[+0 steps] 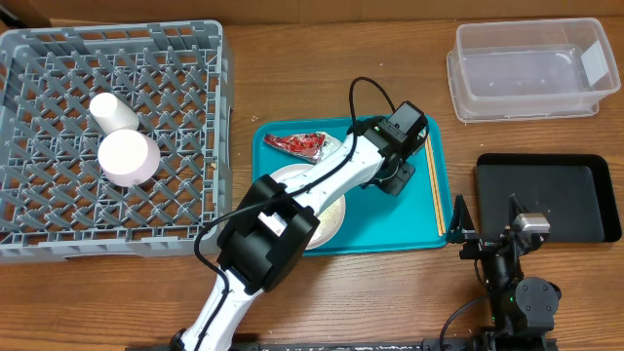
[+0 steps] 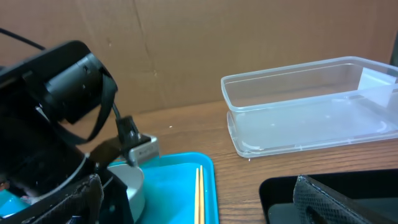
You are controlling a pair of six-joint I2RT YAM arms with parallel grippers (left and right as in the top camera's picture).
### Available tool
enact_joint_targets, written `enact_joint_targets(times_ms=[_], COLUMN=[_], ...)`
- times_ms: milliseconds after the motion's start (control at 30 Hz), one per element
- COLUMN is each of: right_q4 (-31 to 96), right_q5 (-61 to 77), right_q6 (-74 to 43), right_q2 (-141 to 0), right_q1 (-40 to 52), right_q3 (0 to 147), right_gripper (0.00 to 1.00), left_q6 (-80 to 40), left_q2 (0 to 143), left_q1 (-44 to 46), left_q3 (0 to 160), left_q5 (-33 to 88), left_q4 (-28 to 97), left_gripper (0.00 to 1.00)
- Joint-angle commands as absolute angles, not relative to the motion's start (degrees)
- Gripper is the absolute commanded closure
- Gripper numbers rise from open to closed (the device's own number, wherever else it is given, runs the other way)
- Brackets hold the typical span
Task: Sort waste into correct bins and load items into the dishwasher
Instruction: 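Reach the left gripper to the small white bowl on the tray, grasp rim, then lift the small white bowl and carry it over the rack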
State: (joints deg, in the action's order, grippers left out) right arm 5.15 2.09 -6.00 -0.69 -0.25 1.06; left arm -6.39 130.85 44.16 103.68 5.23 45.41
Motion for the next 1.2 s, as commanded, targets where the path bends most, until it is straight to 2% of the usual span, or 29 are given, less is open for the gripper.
enact_joint_targets(times_ms=[0,233,467,700,933,1067,1167], right_q4=[4.8,4.8,4.8,4.8,4.8,4.8,4.8], right_q5=[1.6,1.6,1.6,1.6,1.6,1.6,1.6], right_q6=[-6.2,-6.2,-6.2,-6.2,-6.2,-6.2,-6.2], right_q2=[-0.2,-0.2,-0.2,-0.2,-0.2,-0.2,-0.2], right_q1=[-0.1,-0.1,-0.1,-0.1,-0.1,-0.1,-0.1], right_q3=[0.5,0.5,0.5,0.5,0.5,0.5,0.5], right_gripper=[0.00,0.00,0.00,0.00,0.00,0.00,0.00], left_q6=[-6.4,-15.4,-23.1,-29.1,-30.0,-28.9,-21.5], left_q2=[130.7,124.6,112.3,100.2,96.4,96.4,97.1], left_q1=[43.8,43.0,37.8,25.6,10.2,2.7,-1.4], left_q3=[104.1,111.7,118.7,118.7,118.6,116.2,114.1], left_q5=[6.0,6.2,6.2,6.0,5.9,8.0,13.1], left_q4=[47.2,54.6,62.9,77.0,87.5,84.1,72.5], left_gripper=[0.96,0.96,0.96,0.96,0.96,0.96,0.96])
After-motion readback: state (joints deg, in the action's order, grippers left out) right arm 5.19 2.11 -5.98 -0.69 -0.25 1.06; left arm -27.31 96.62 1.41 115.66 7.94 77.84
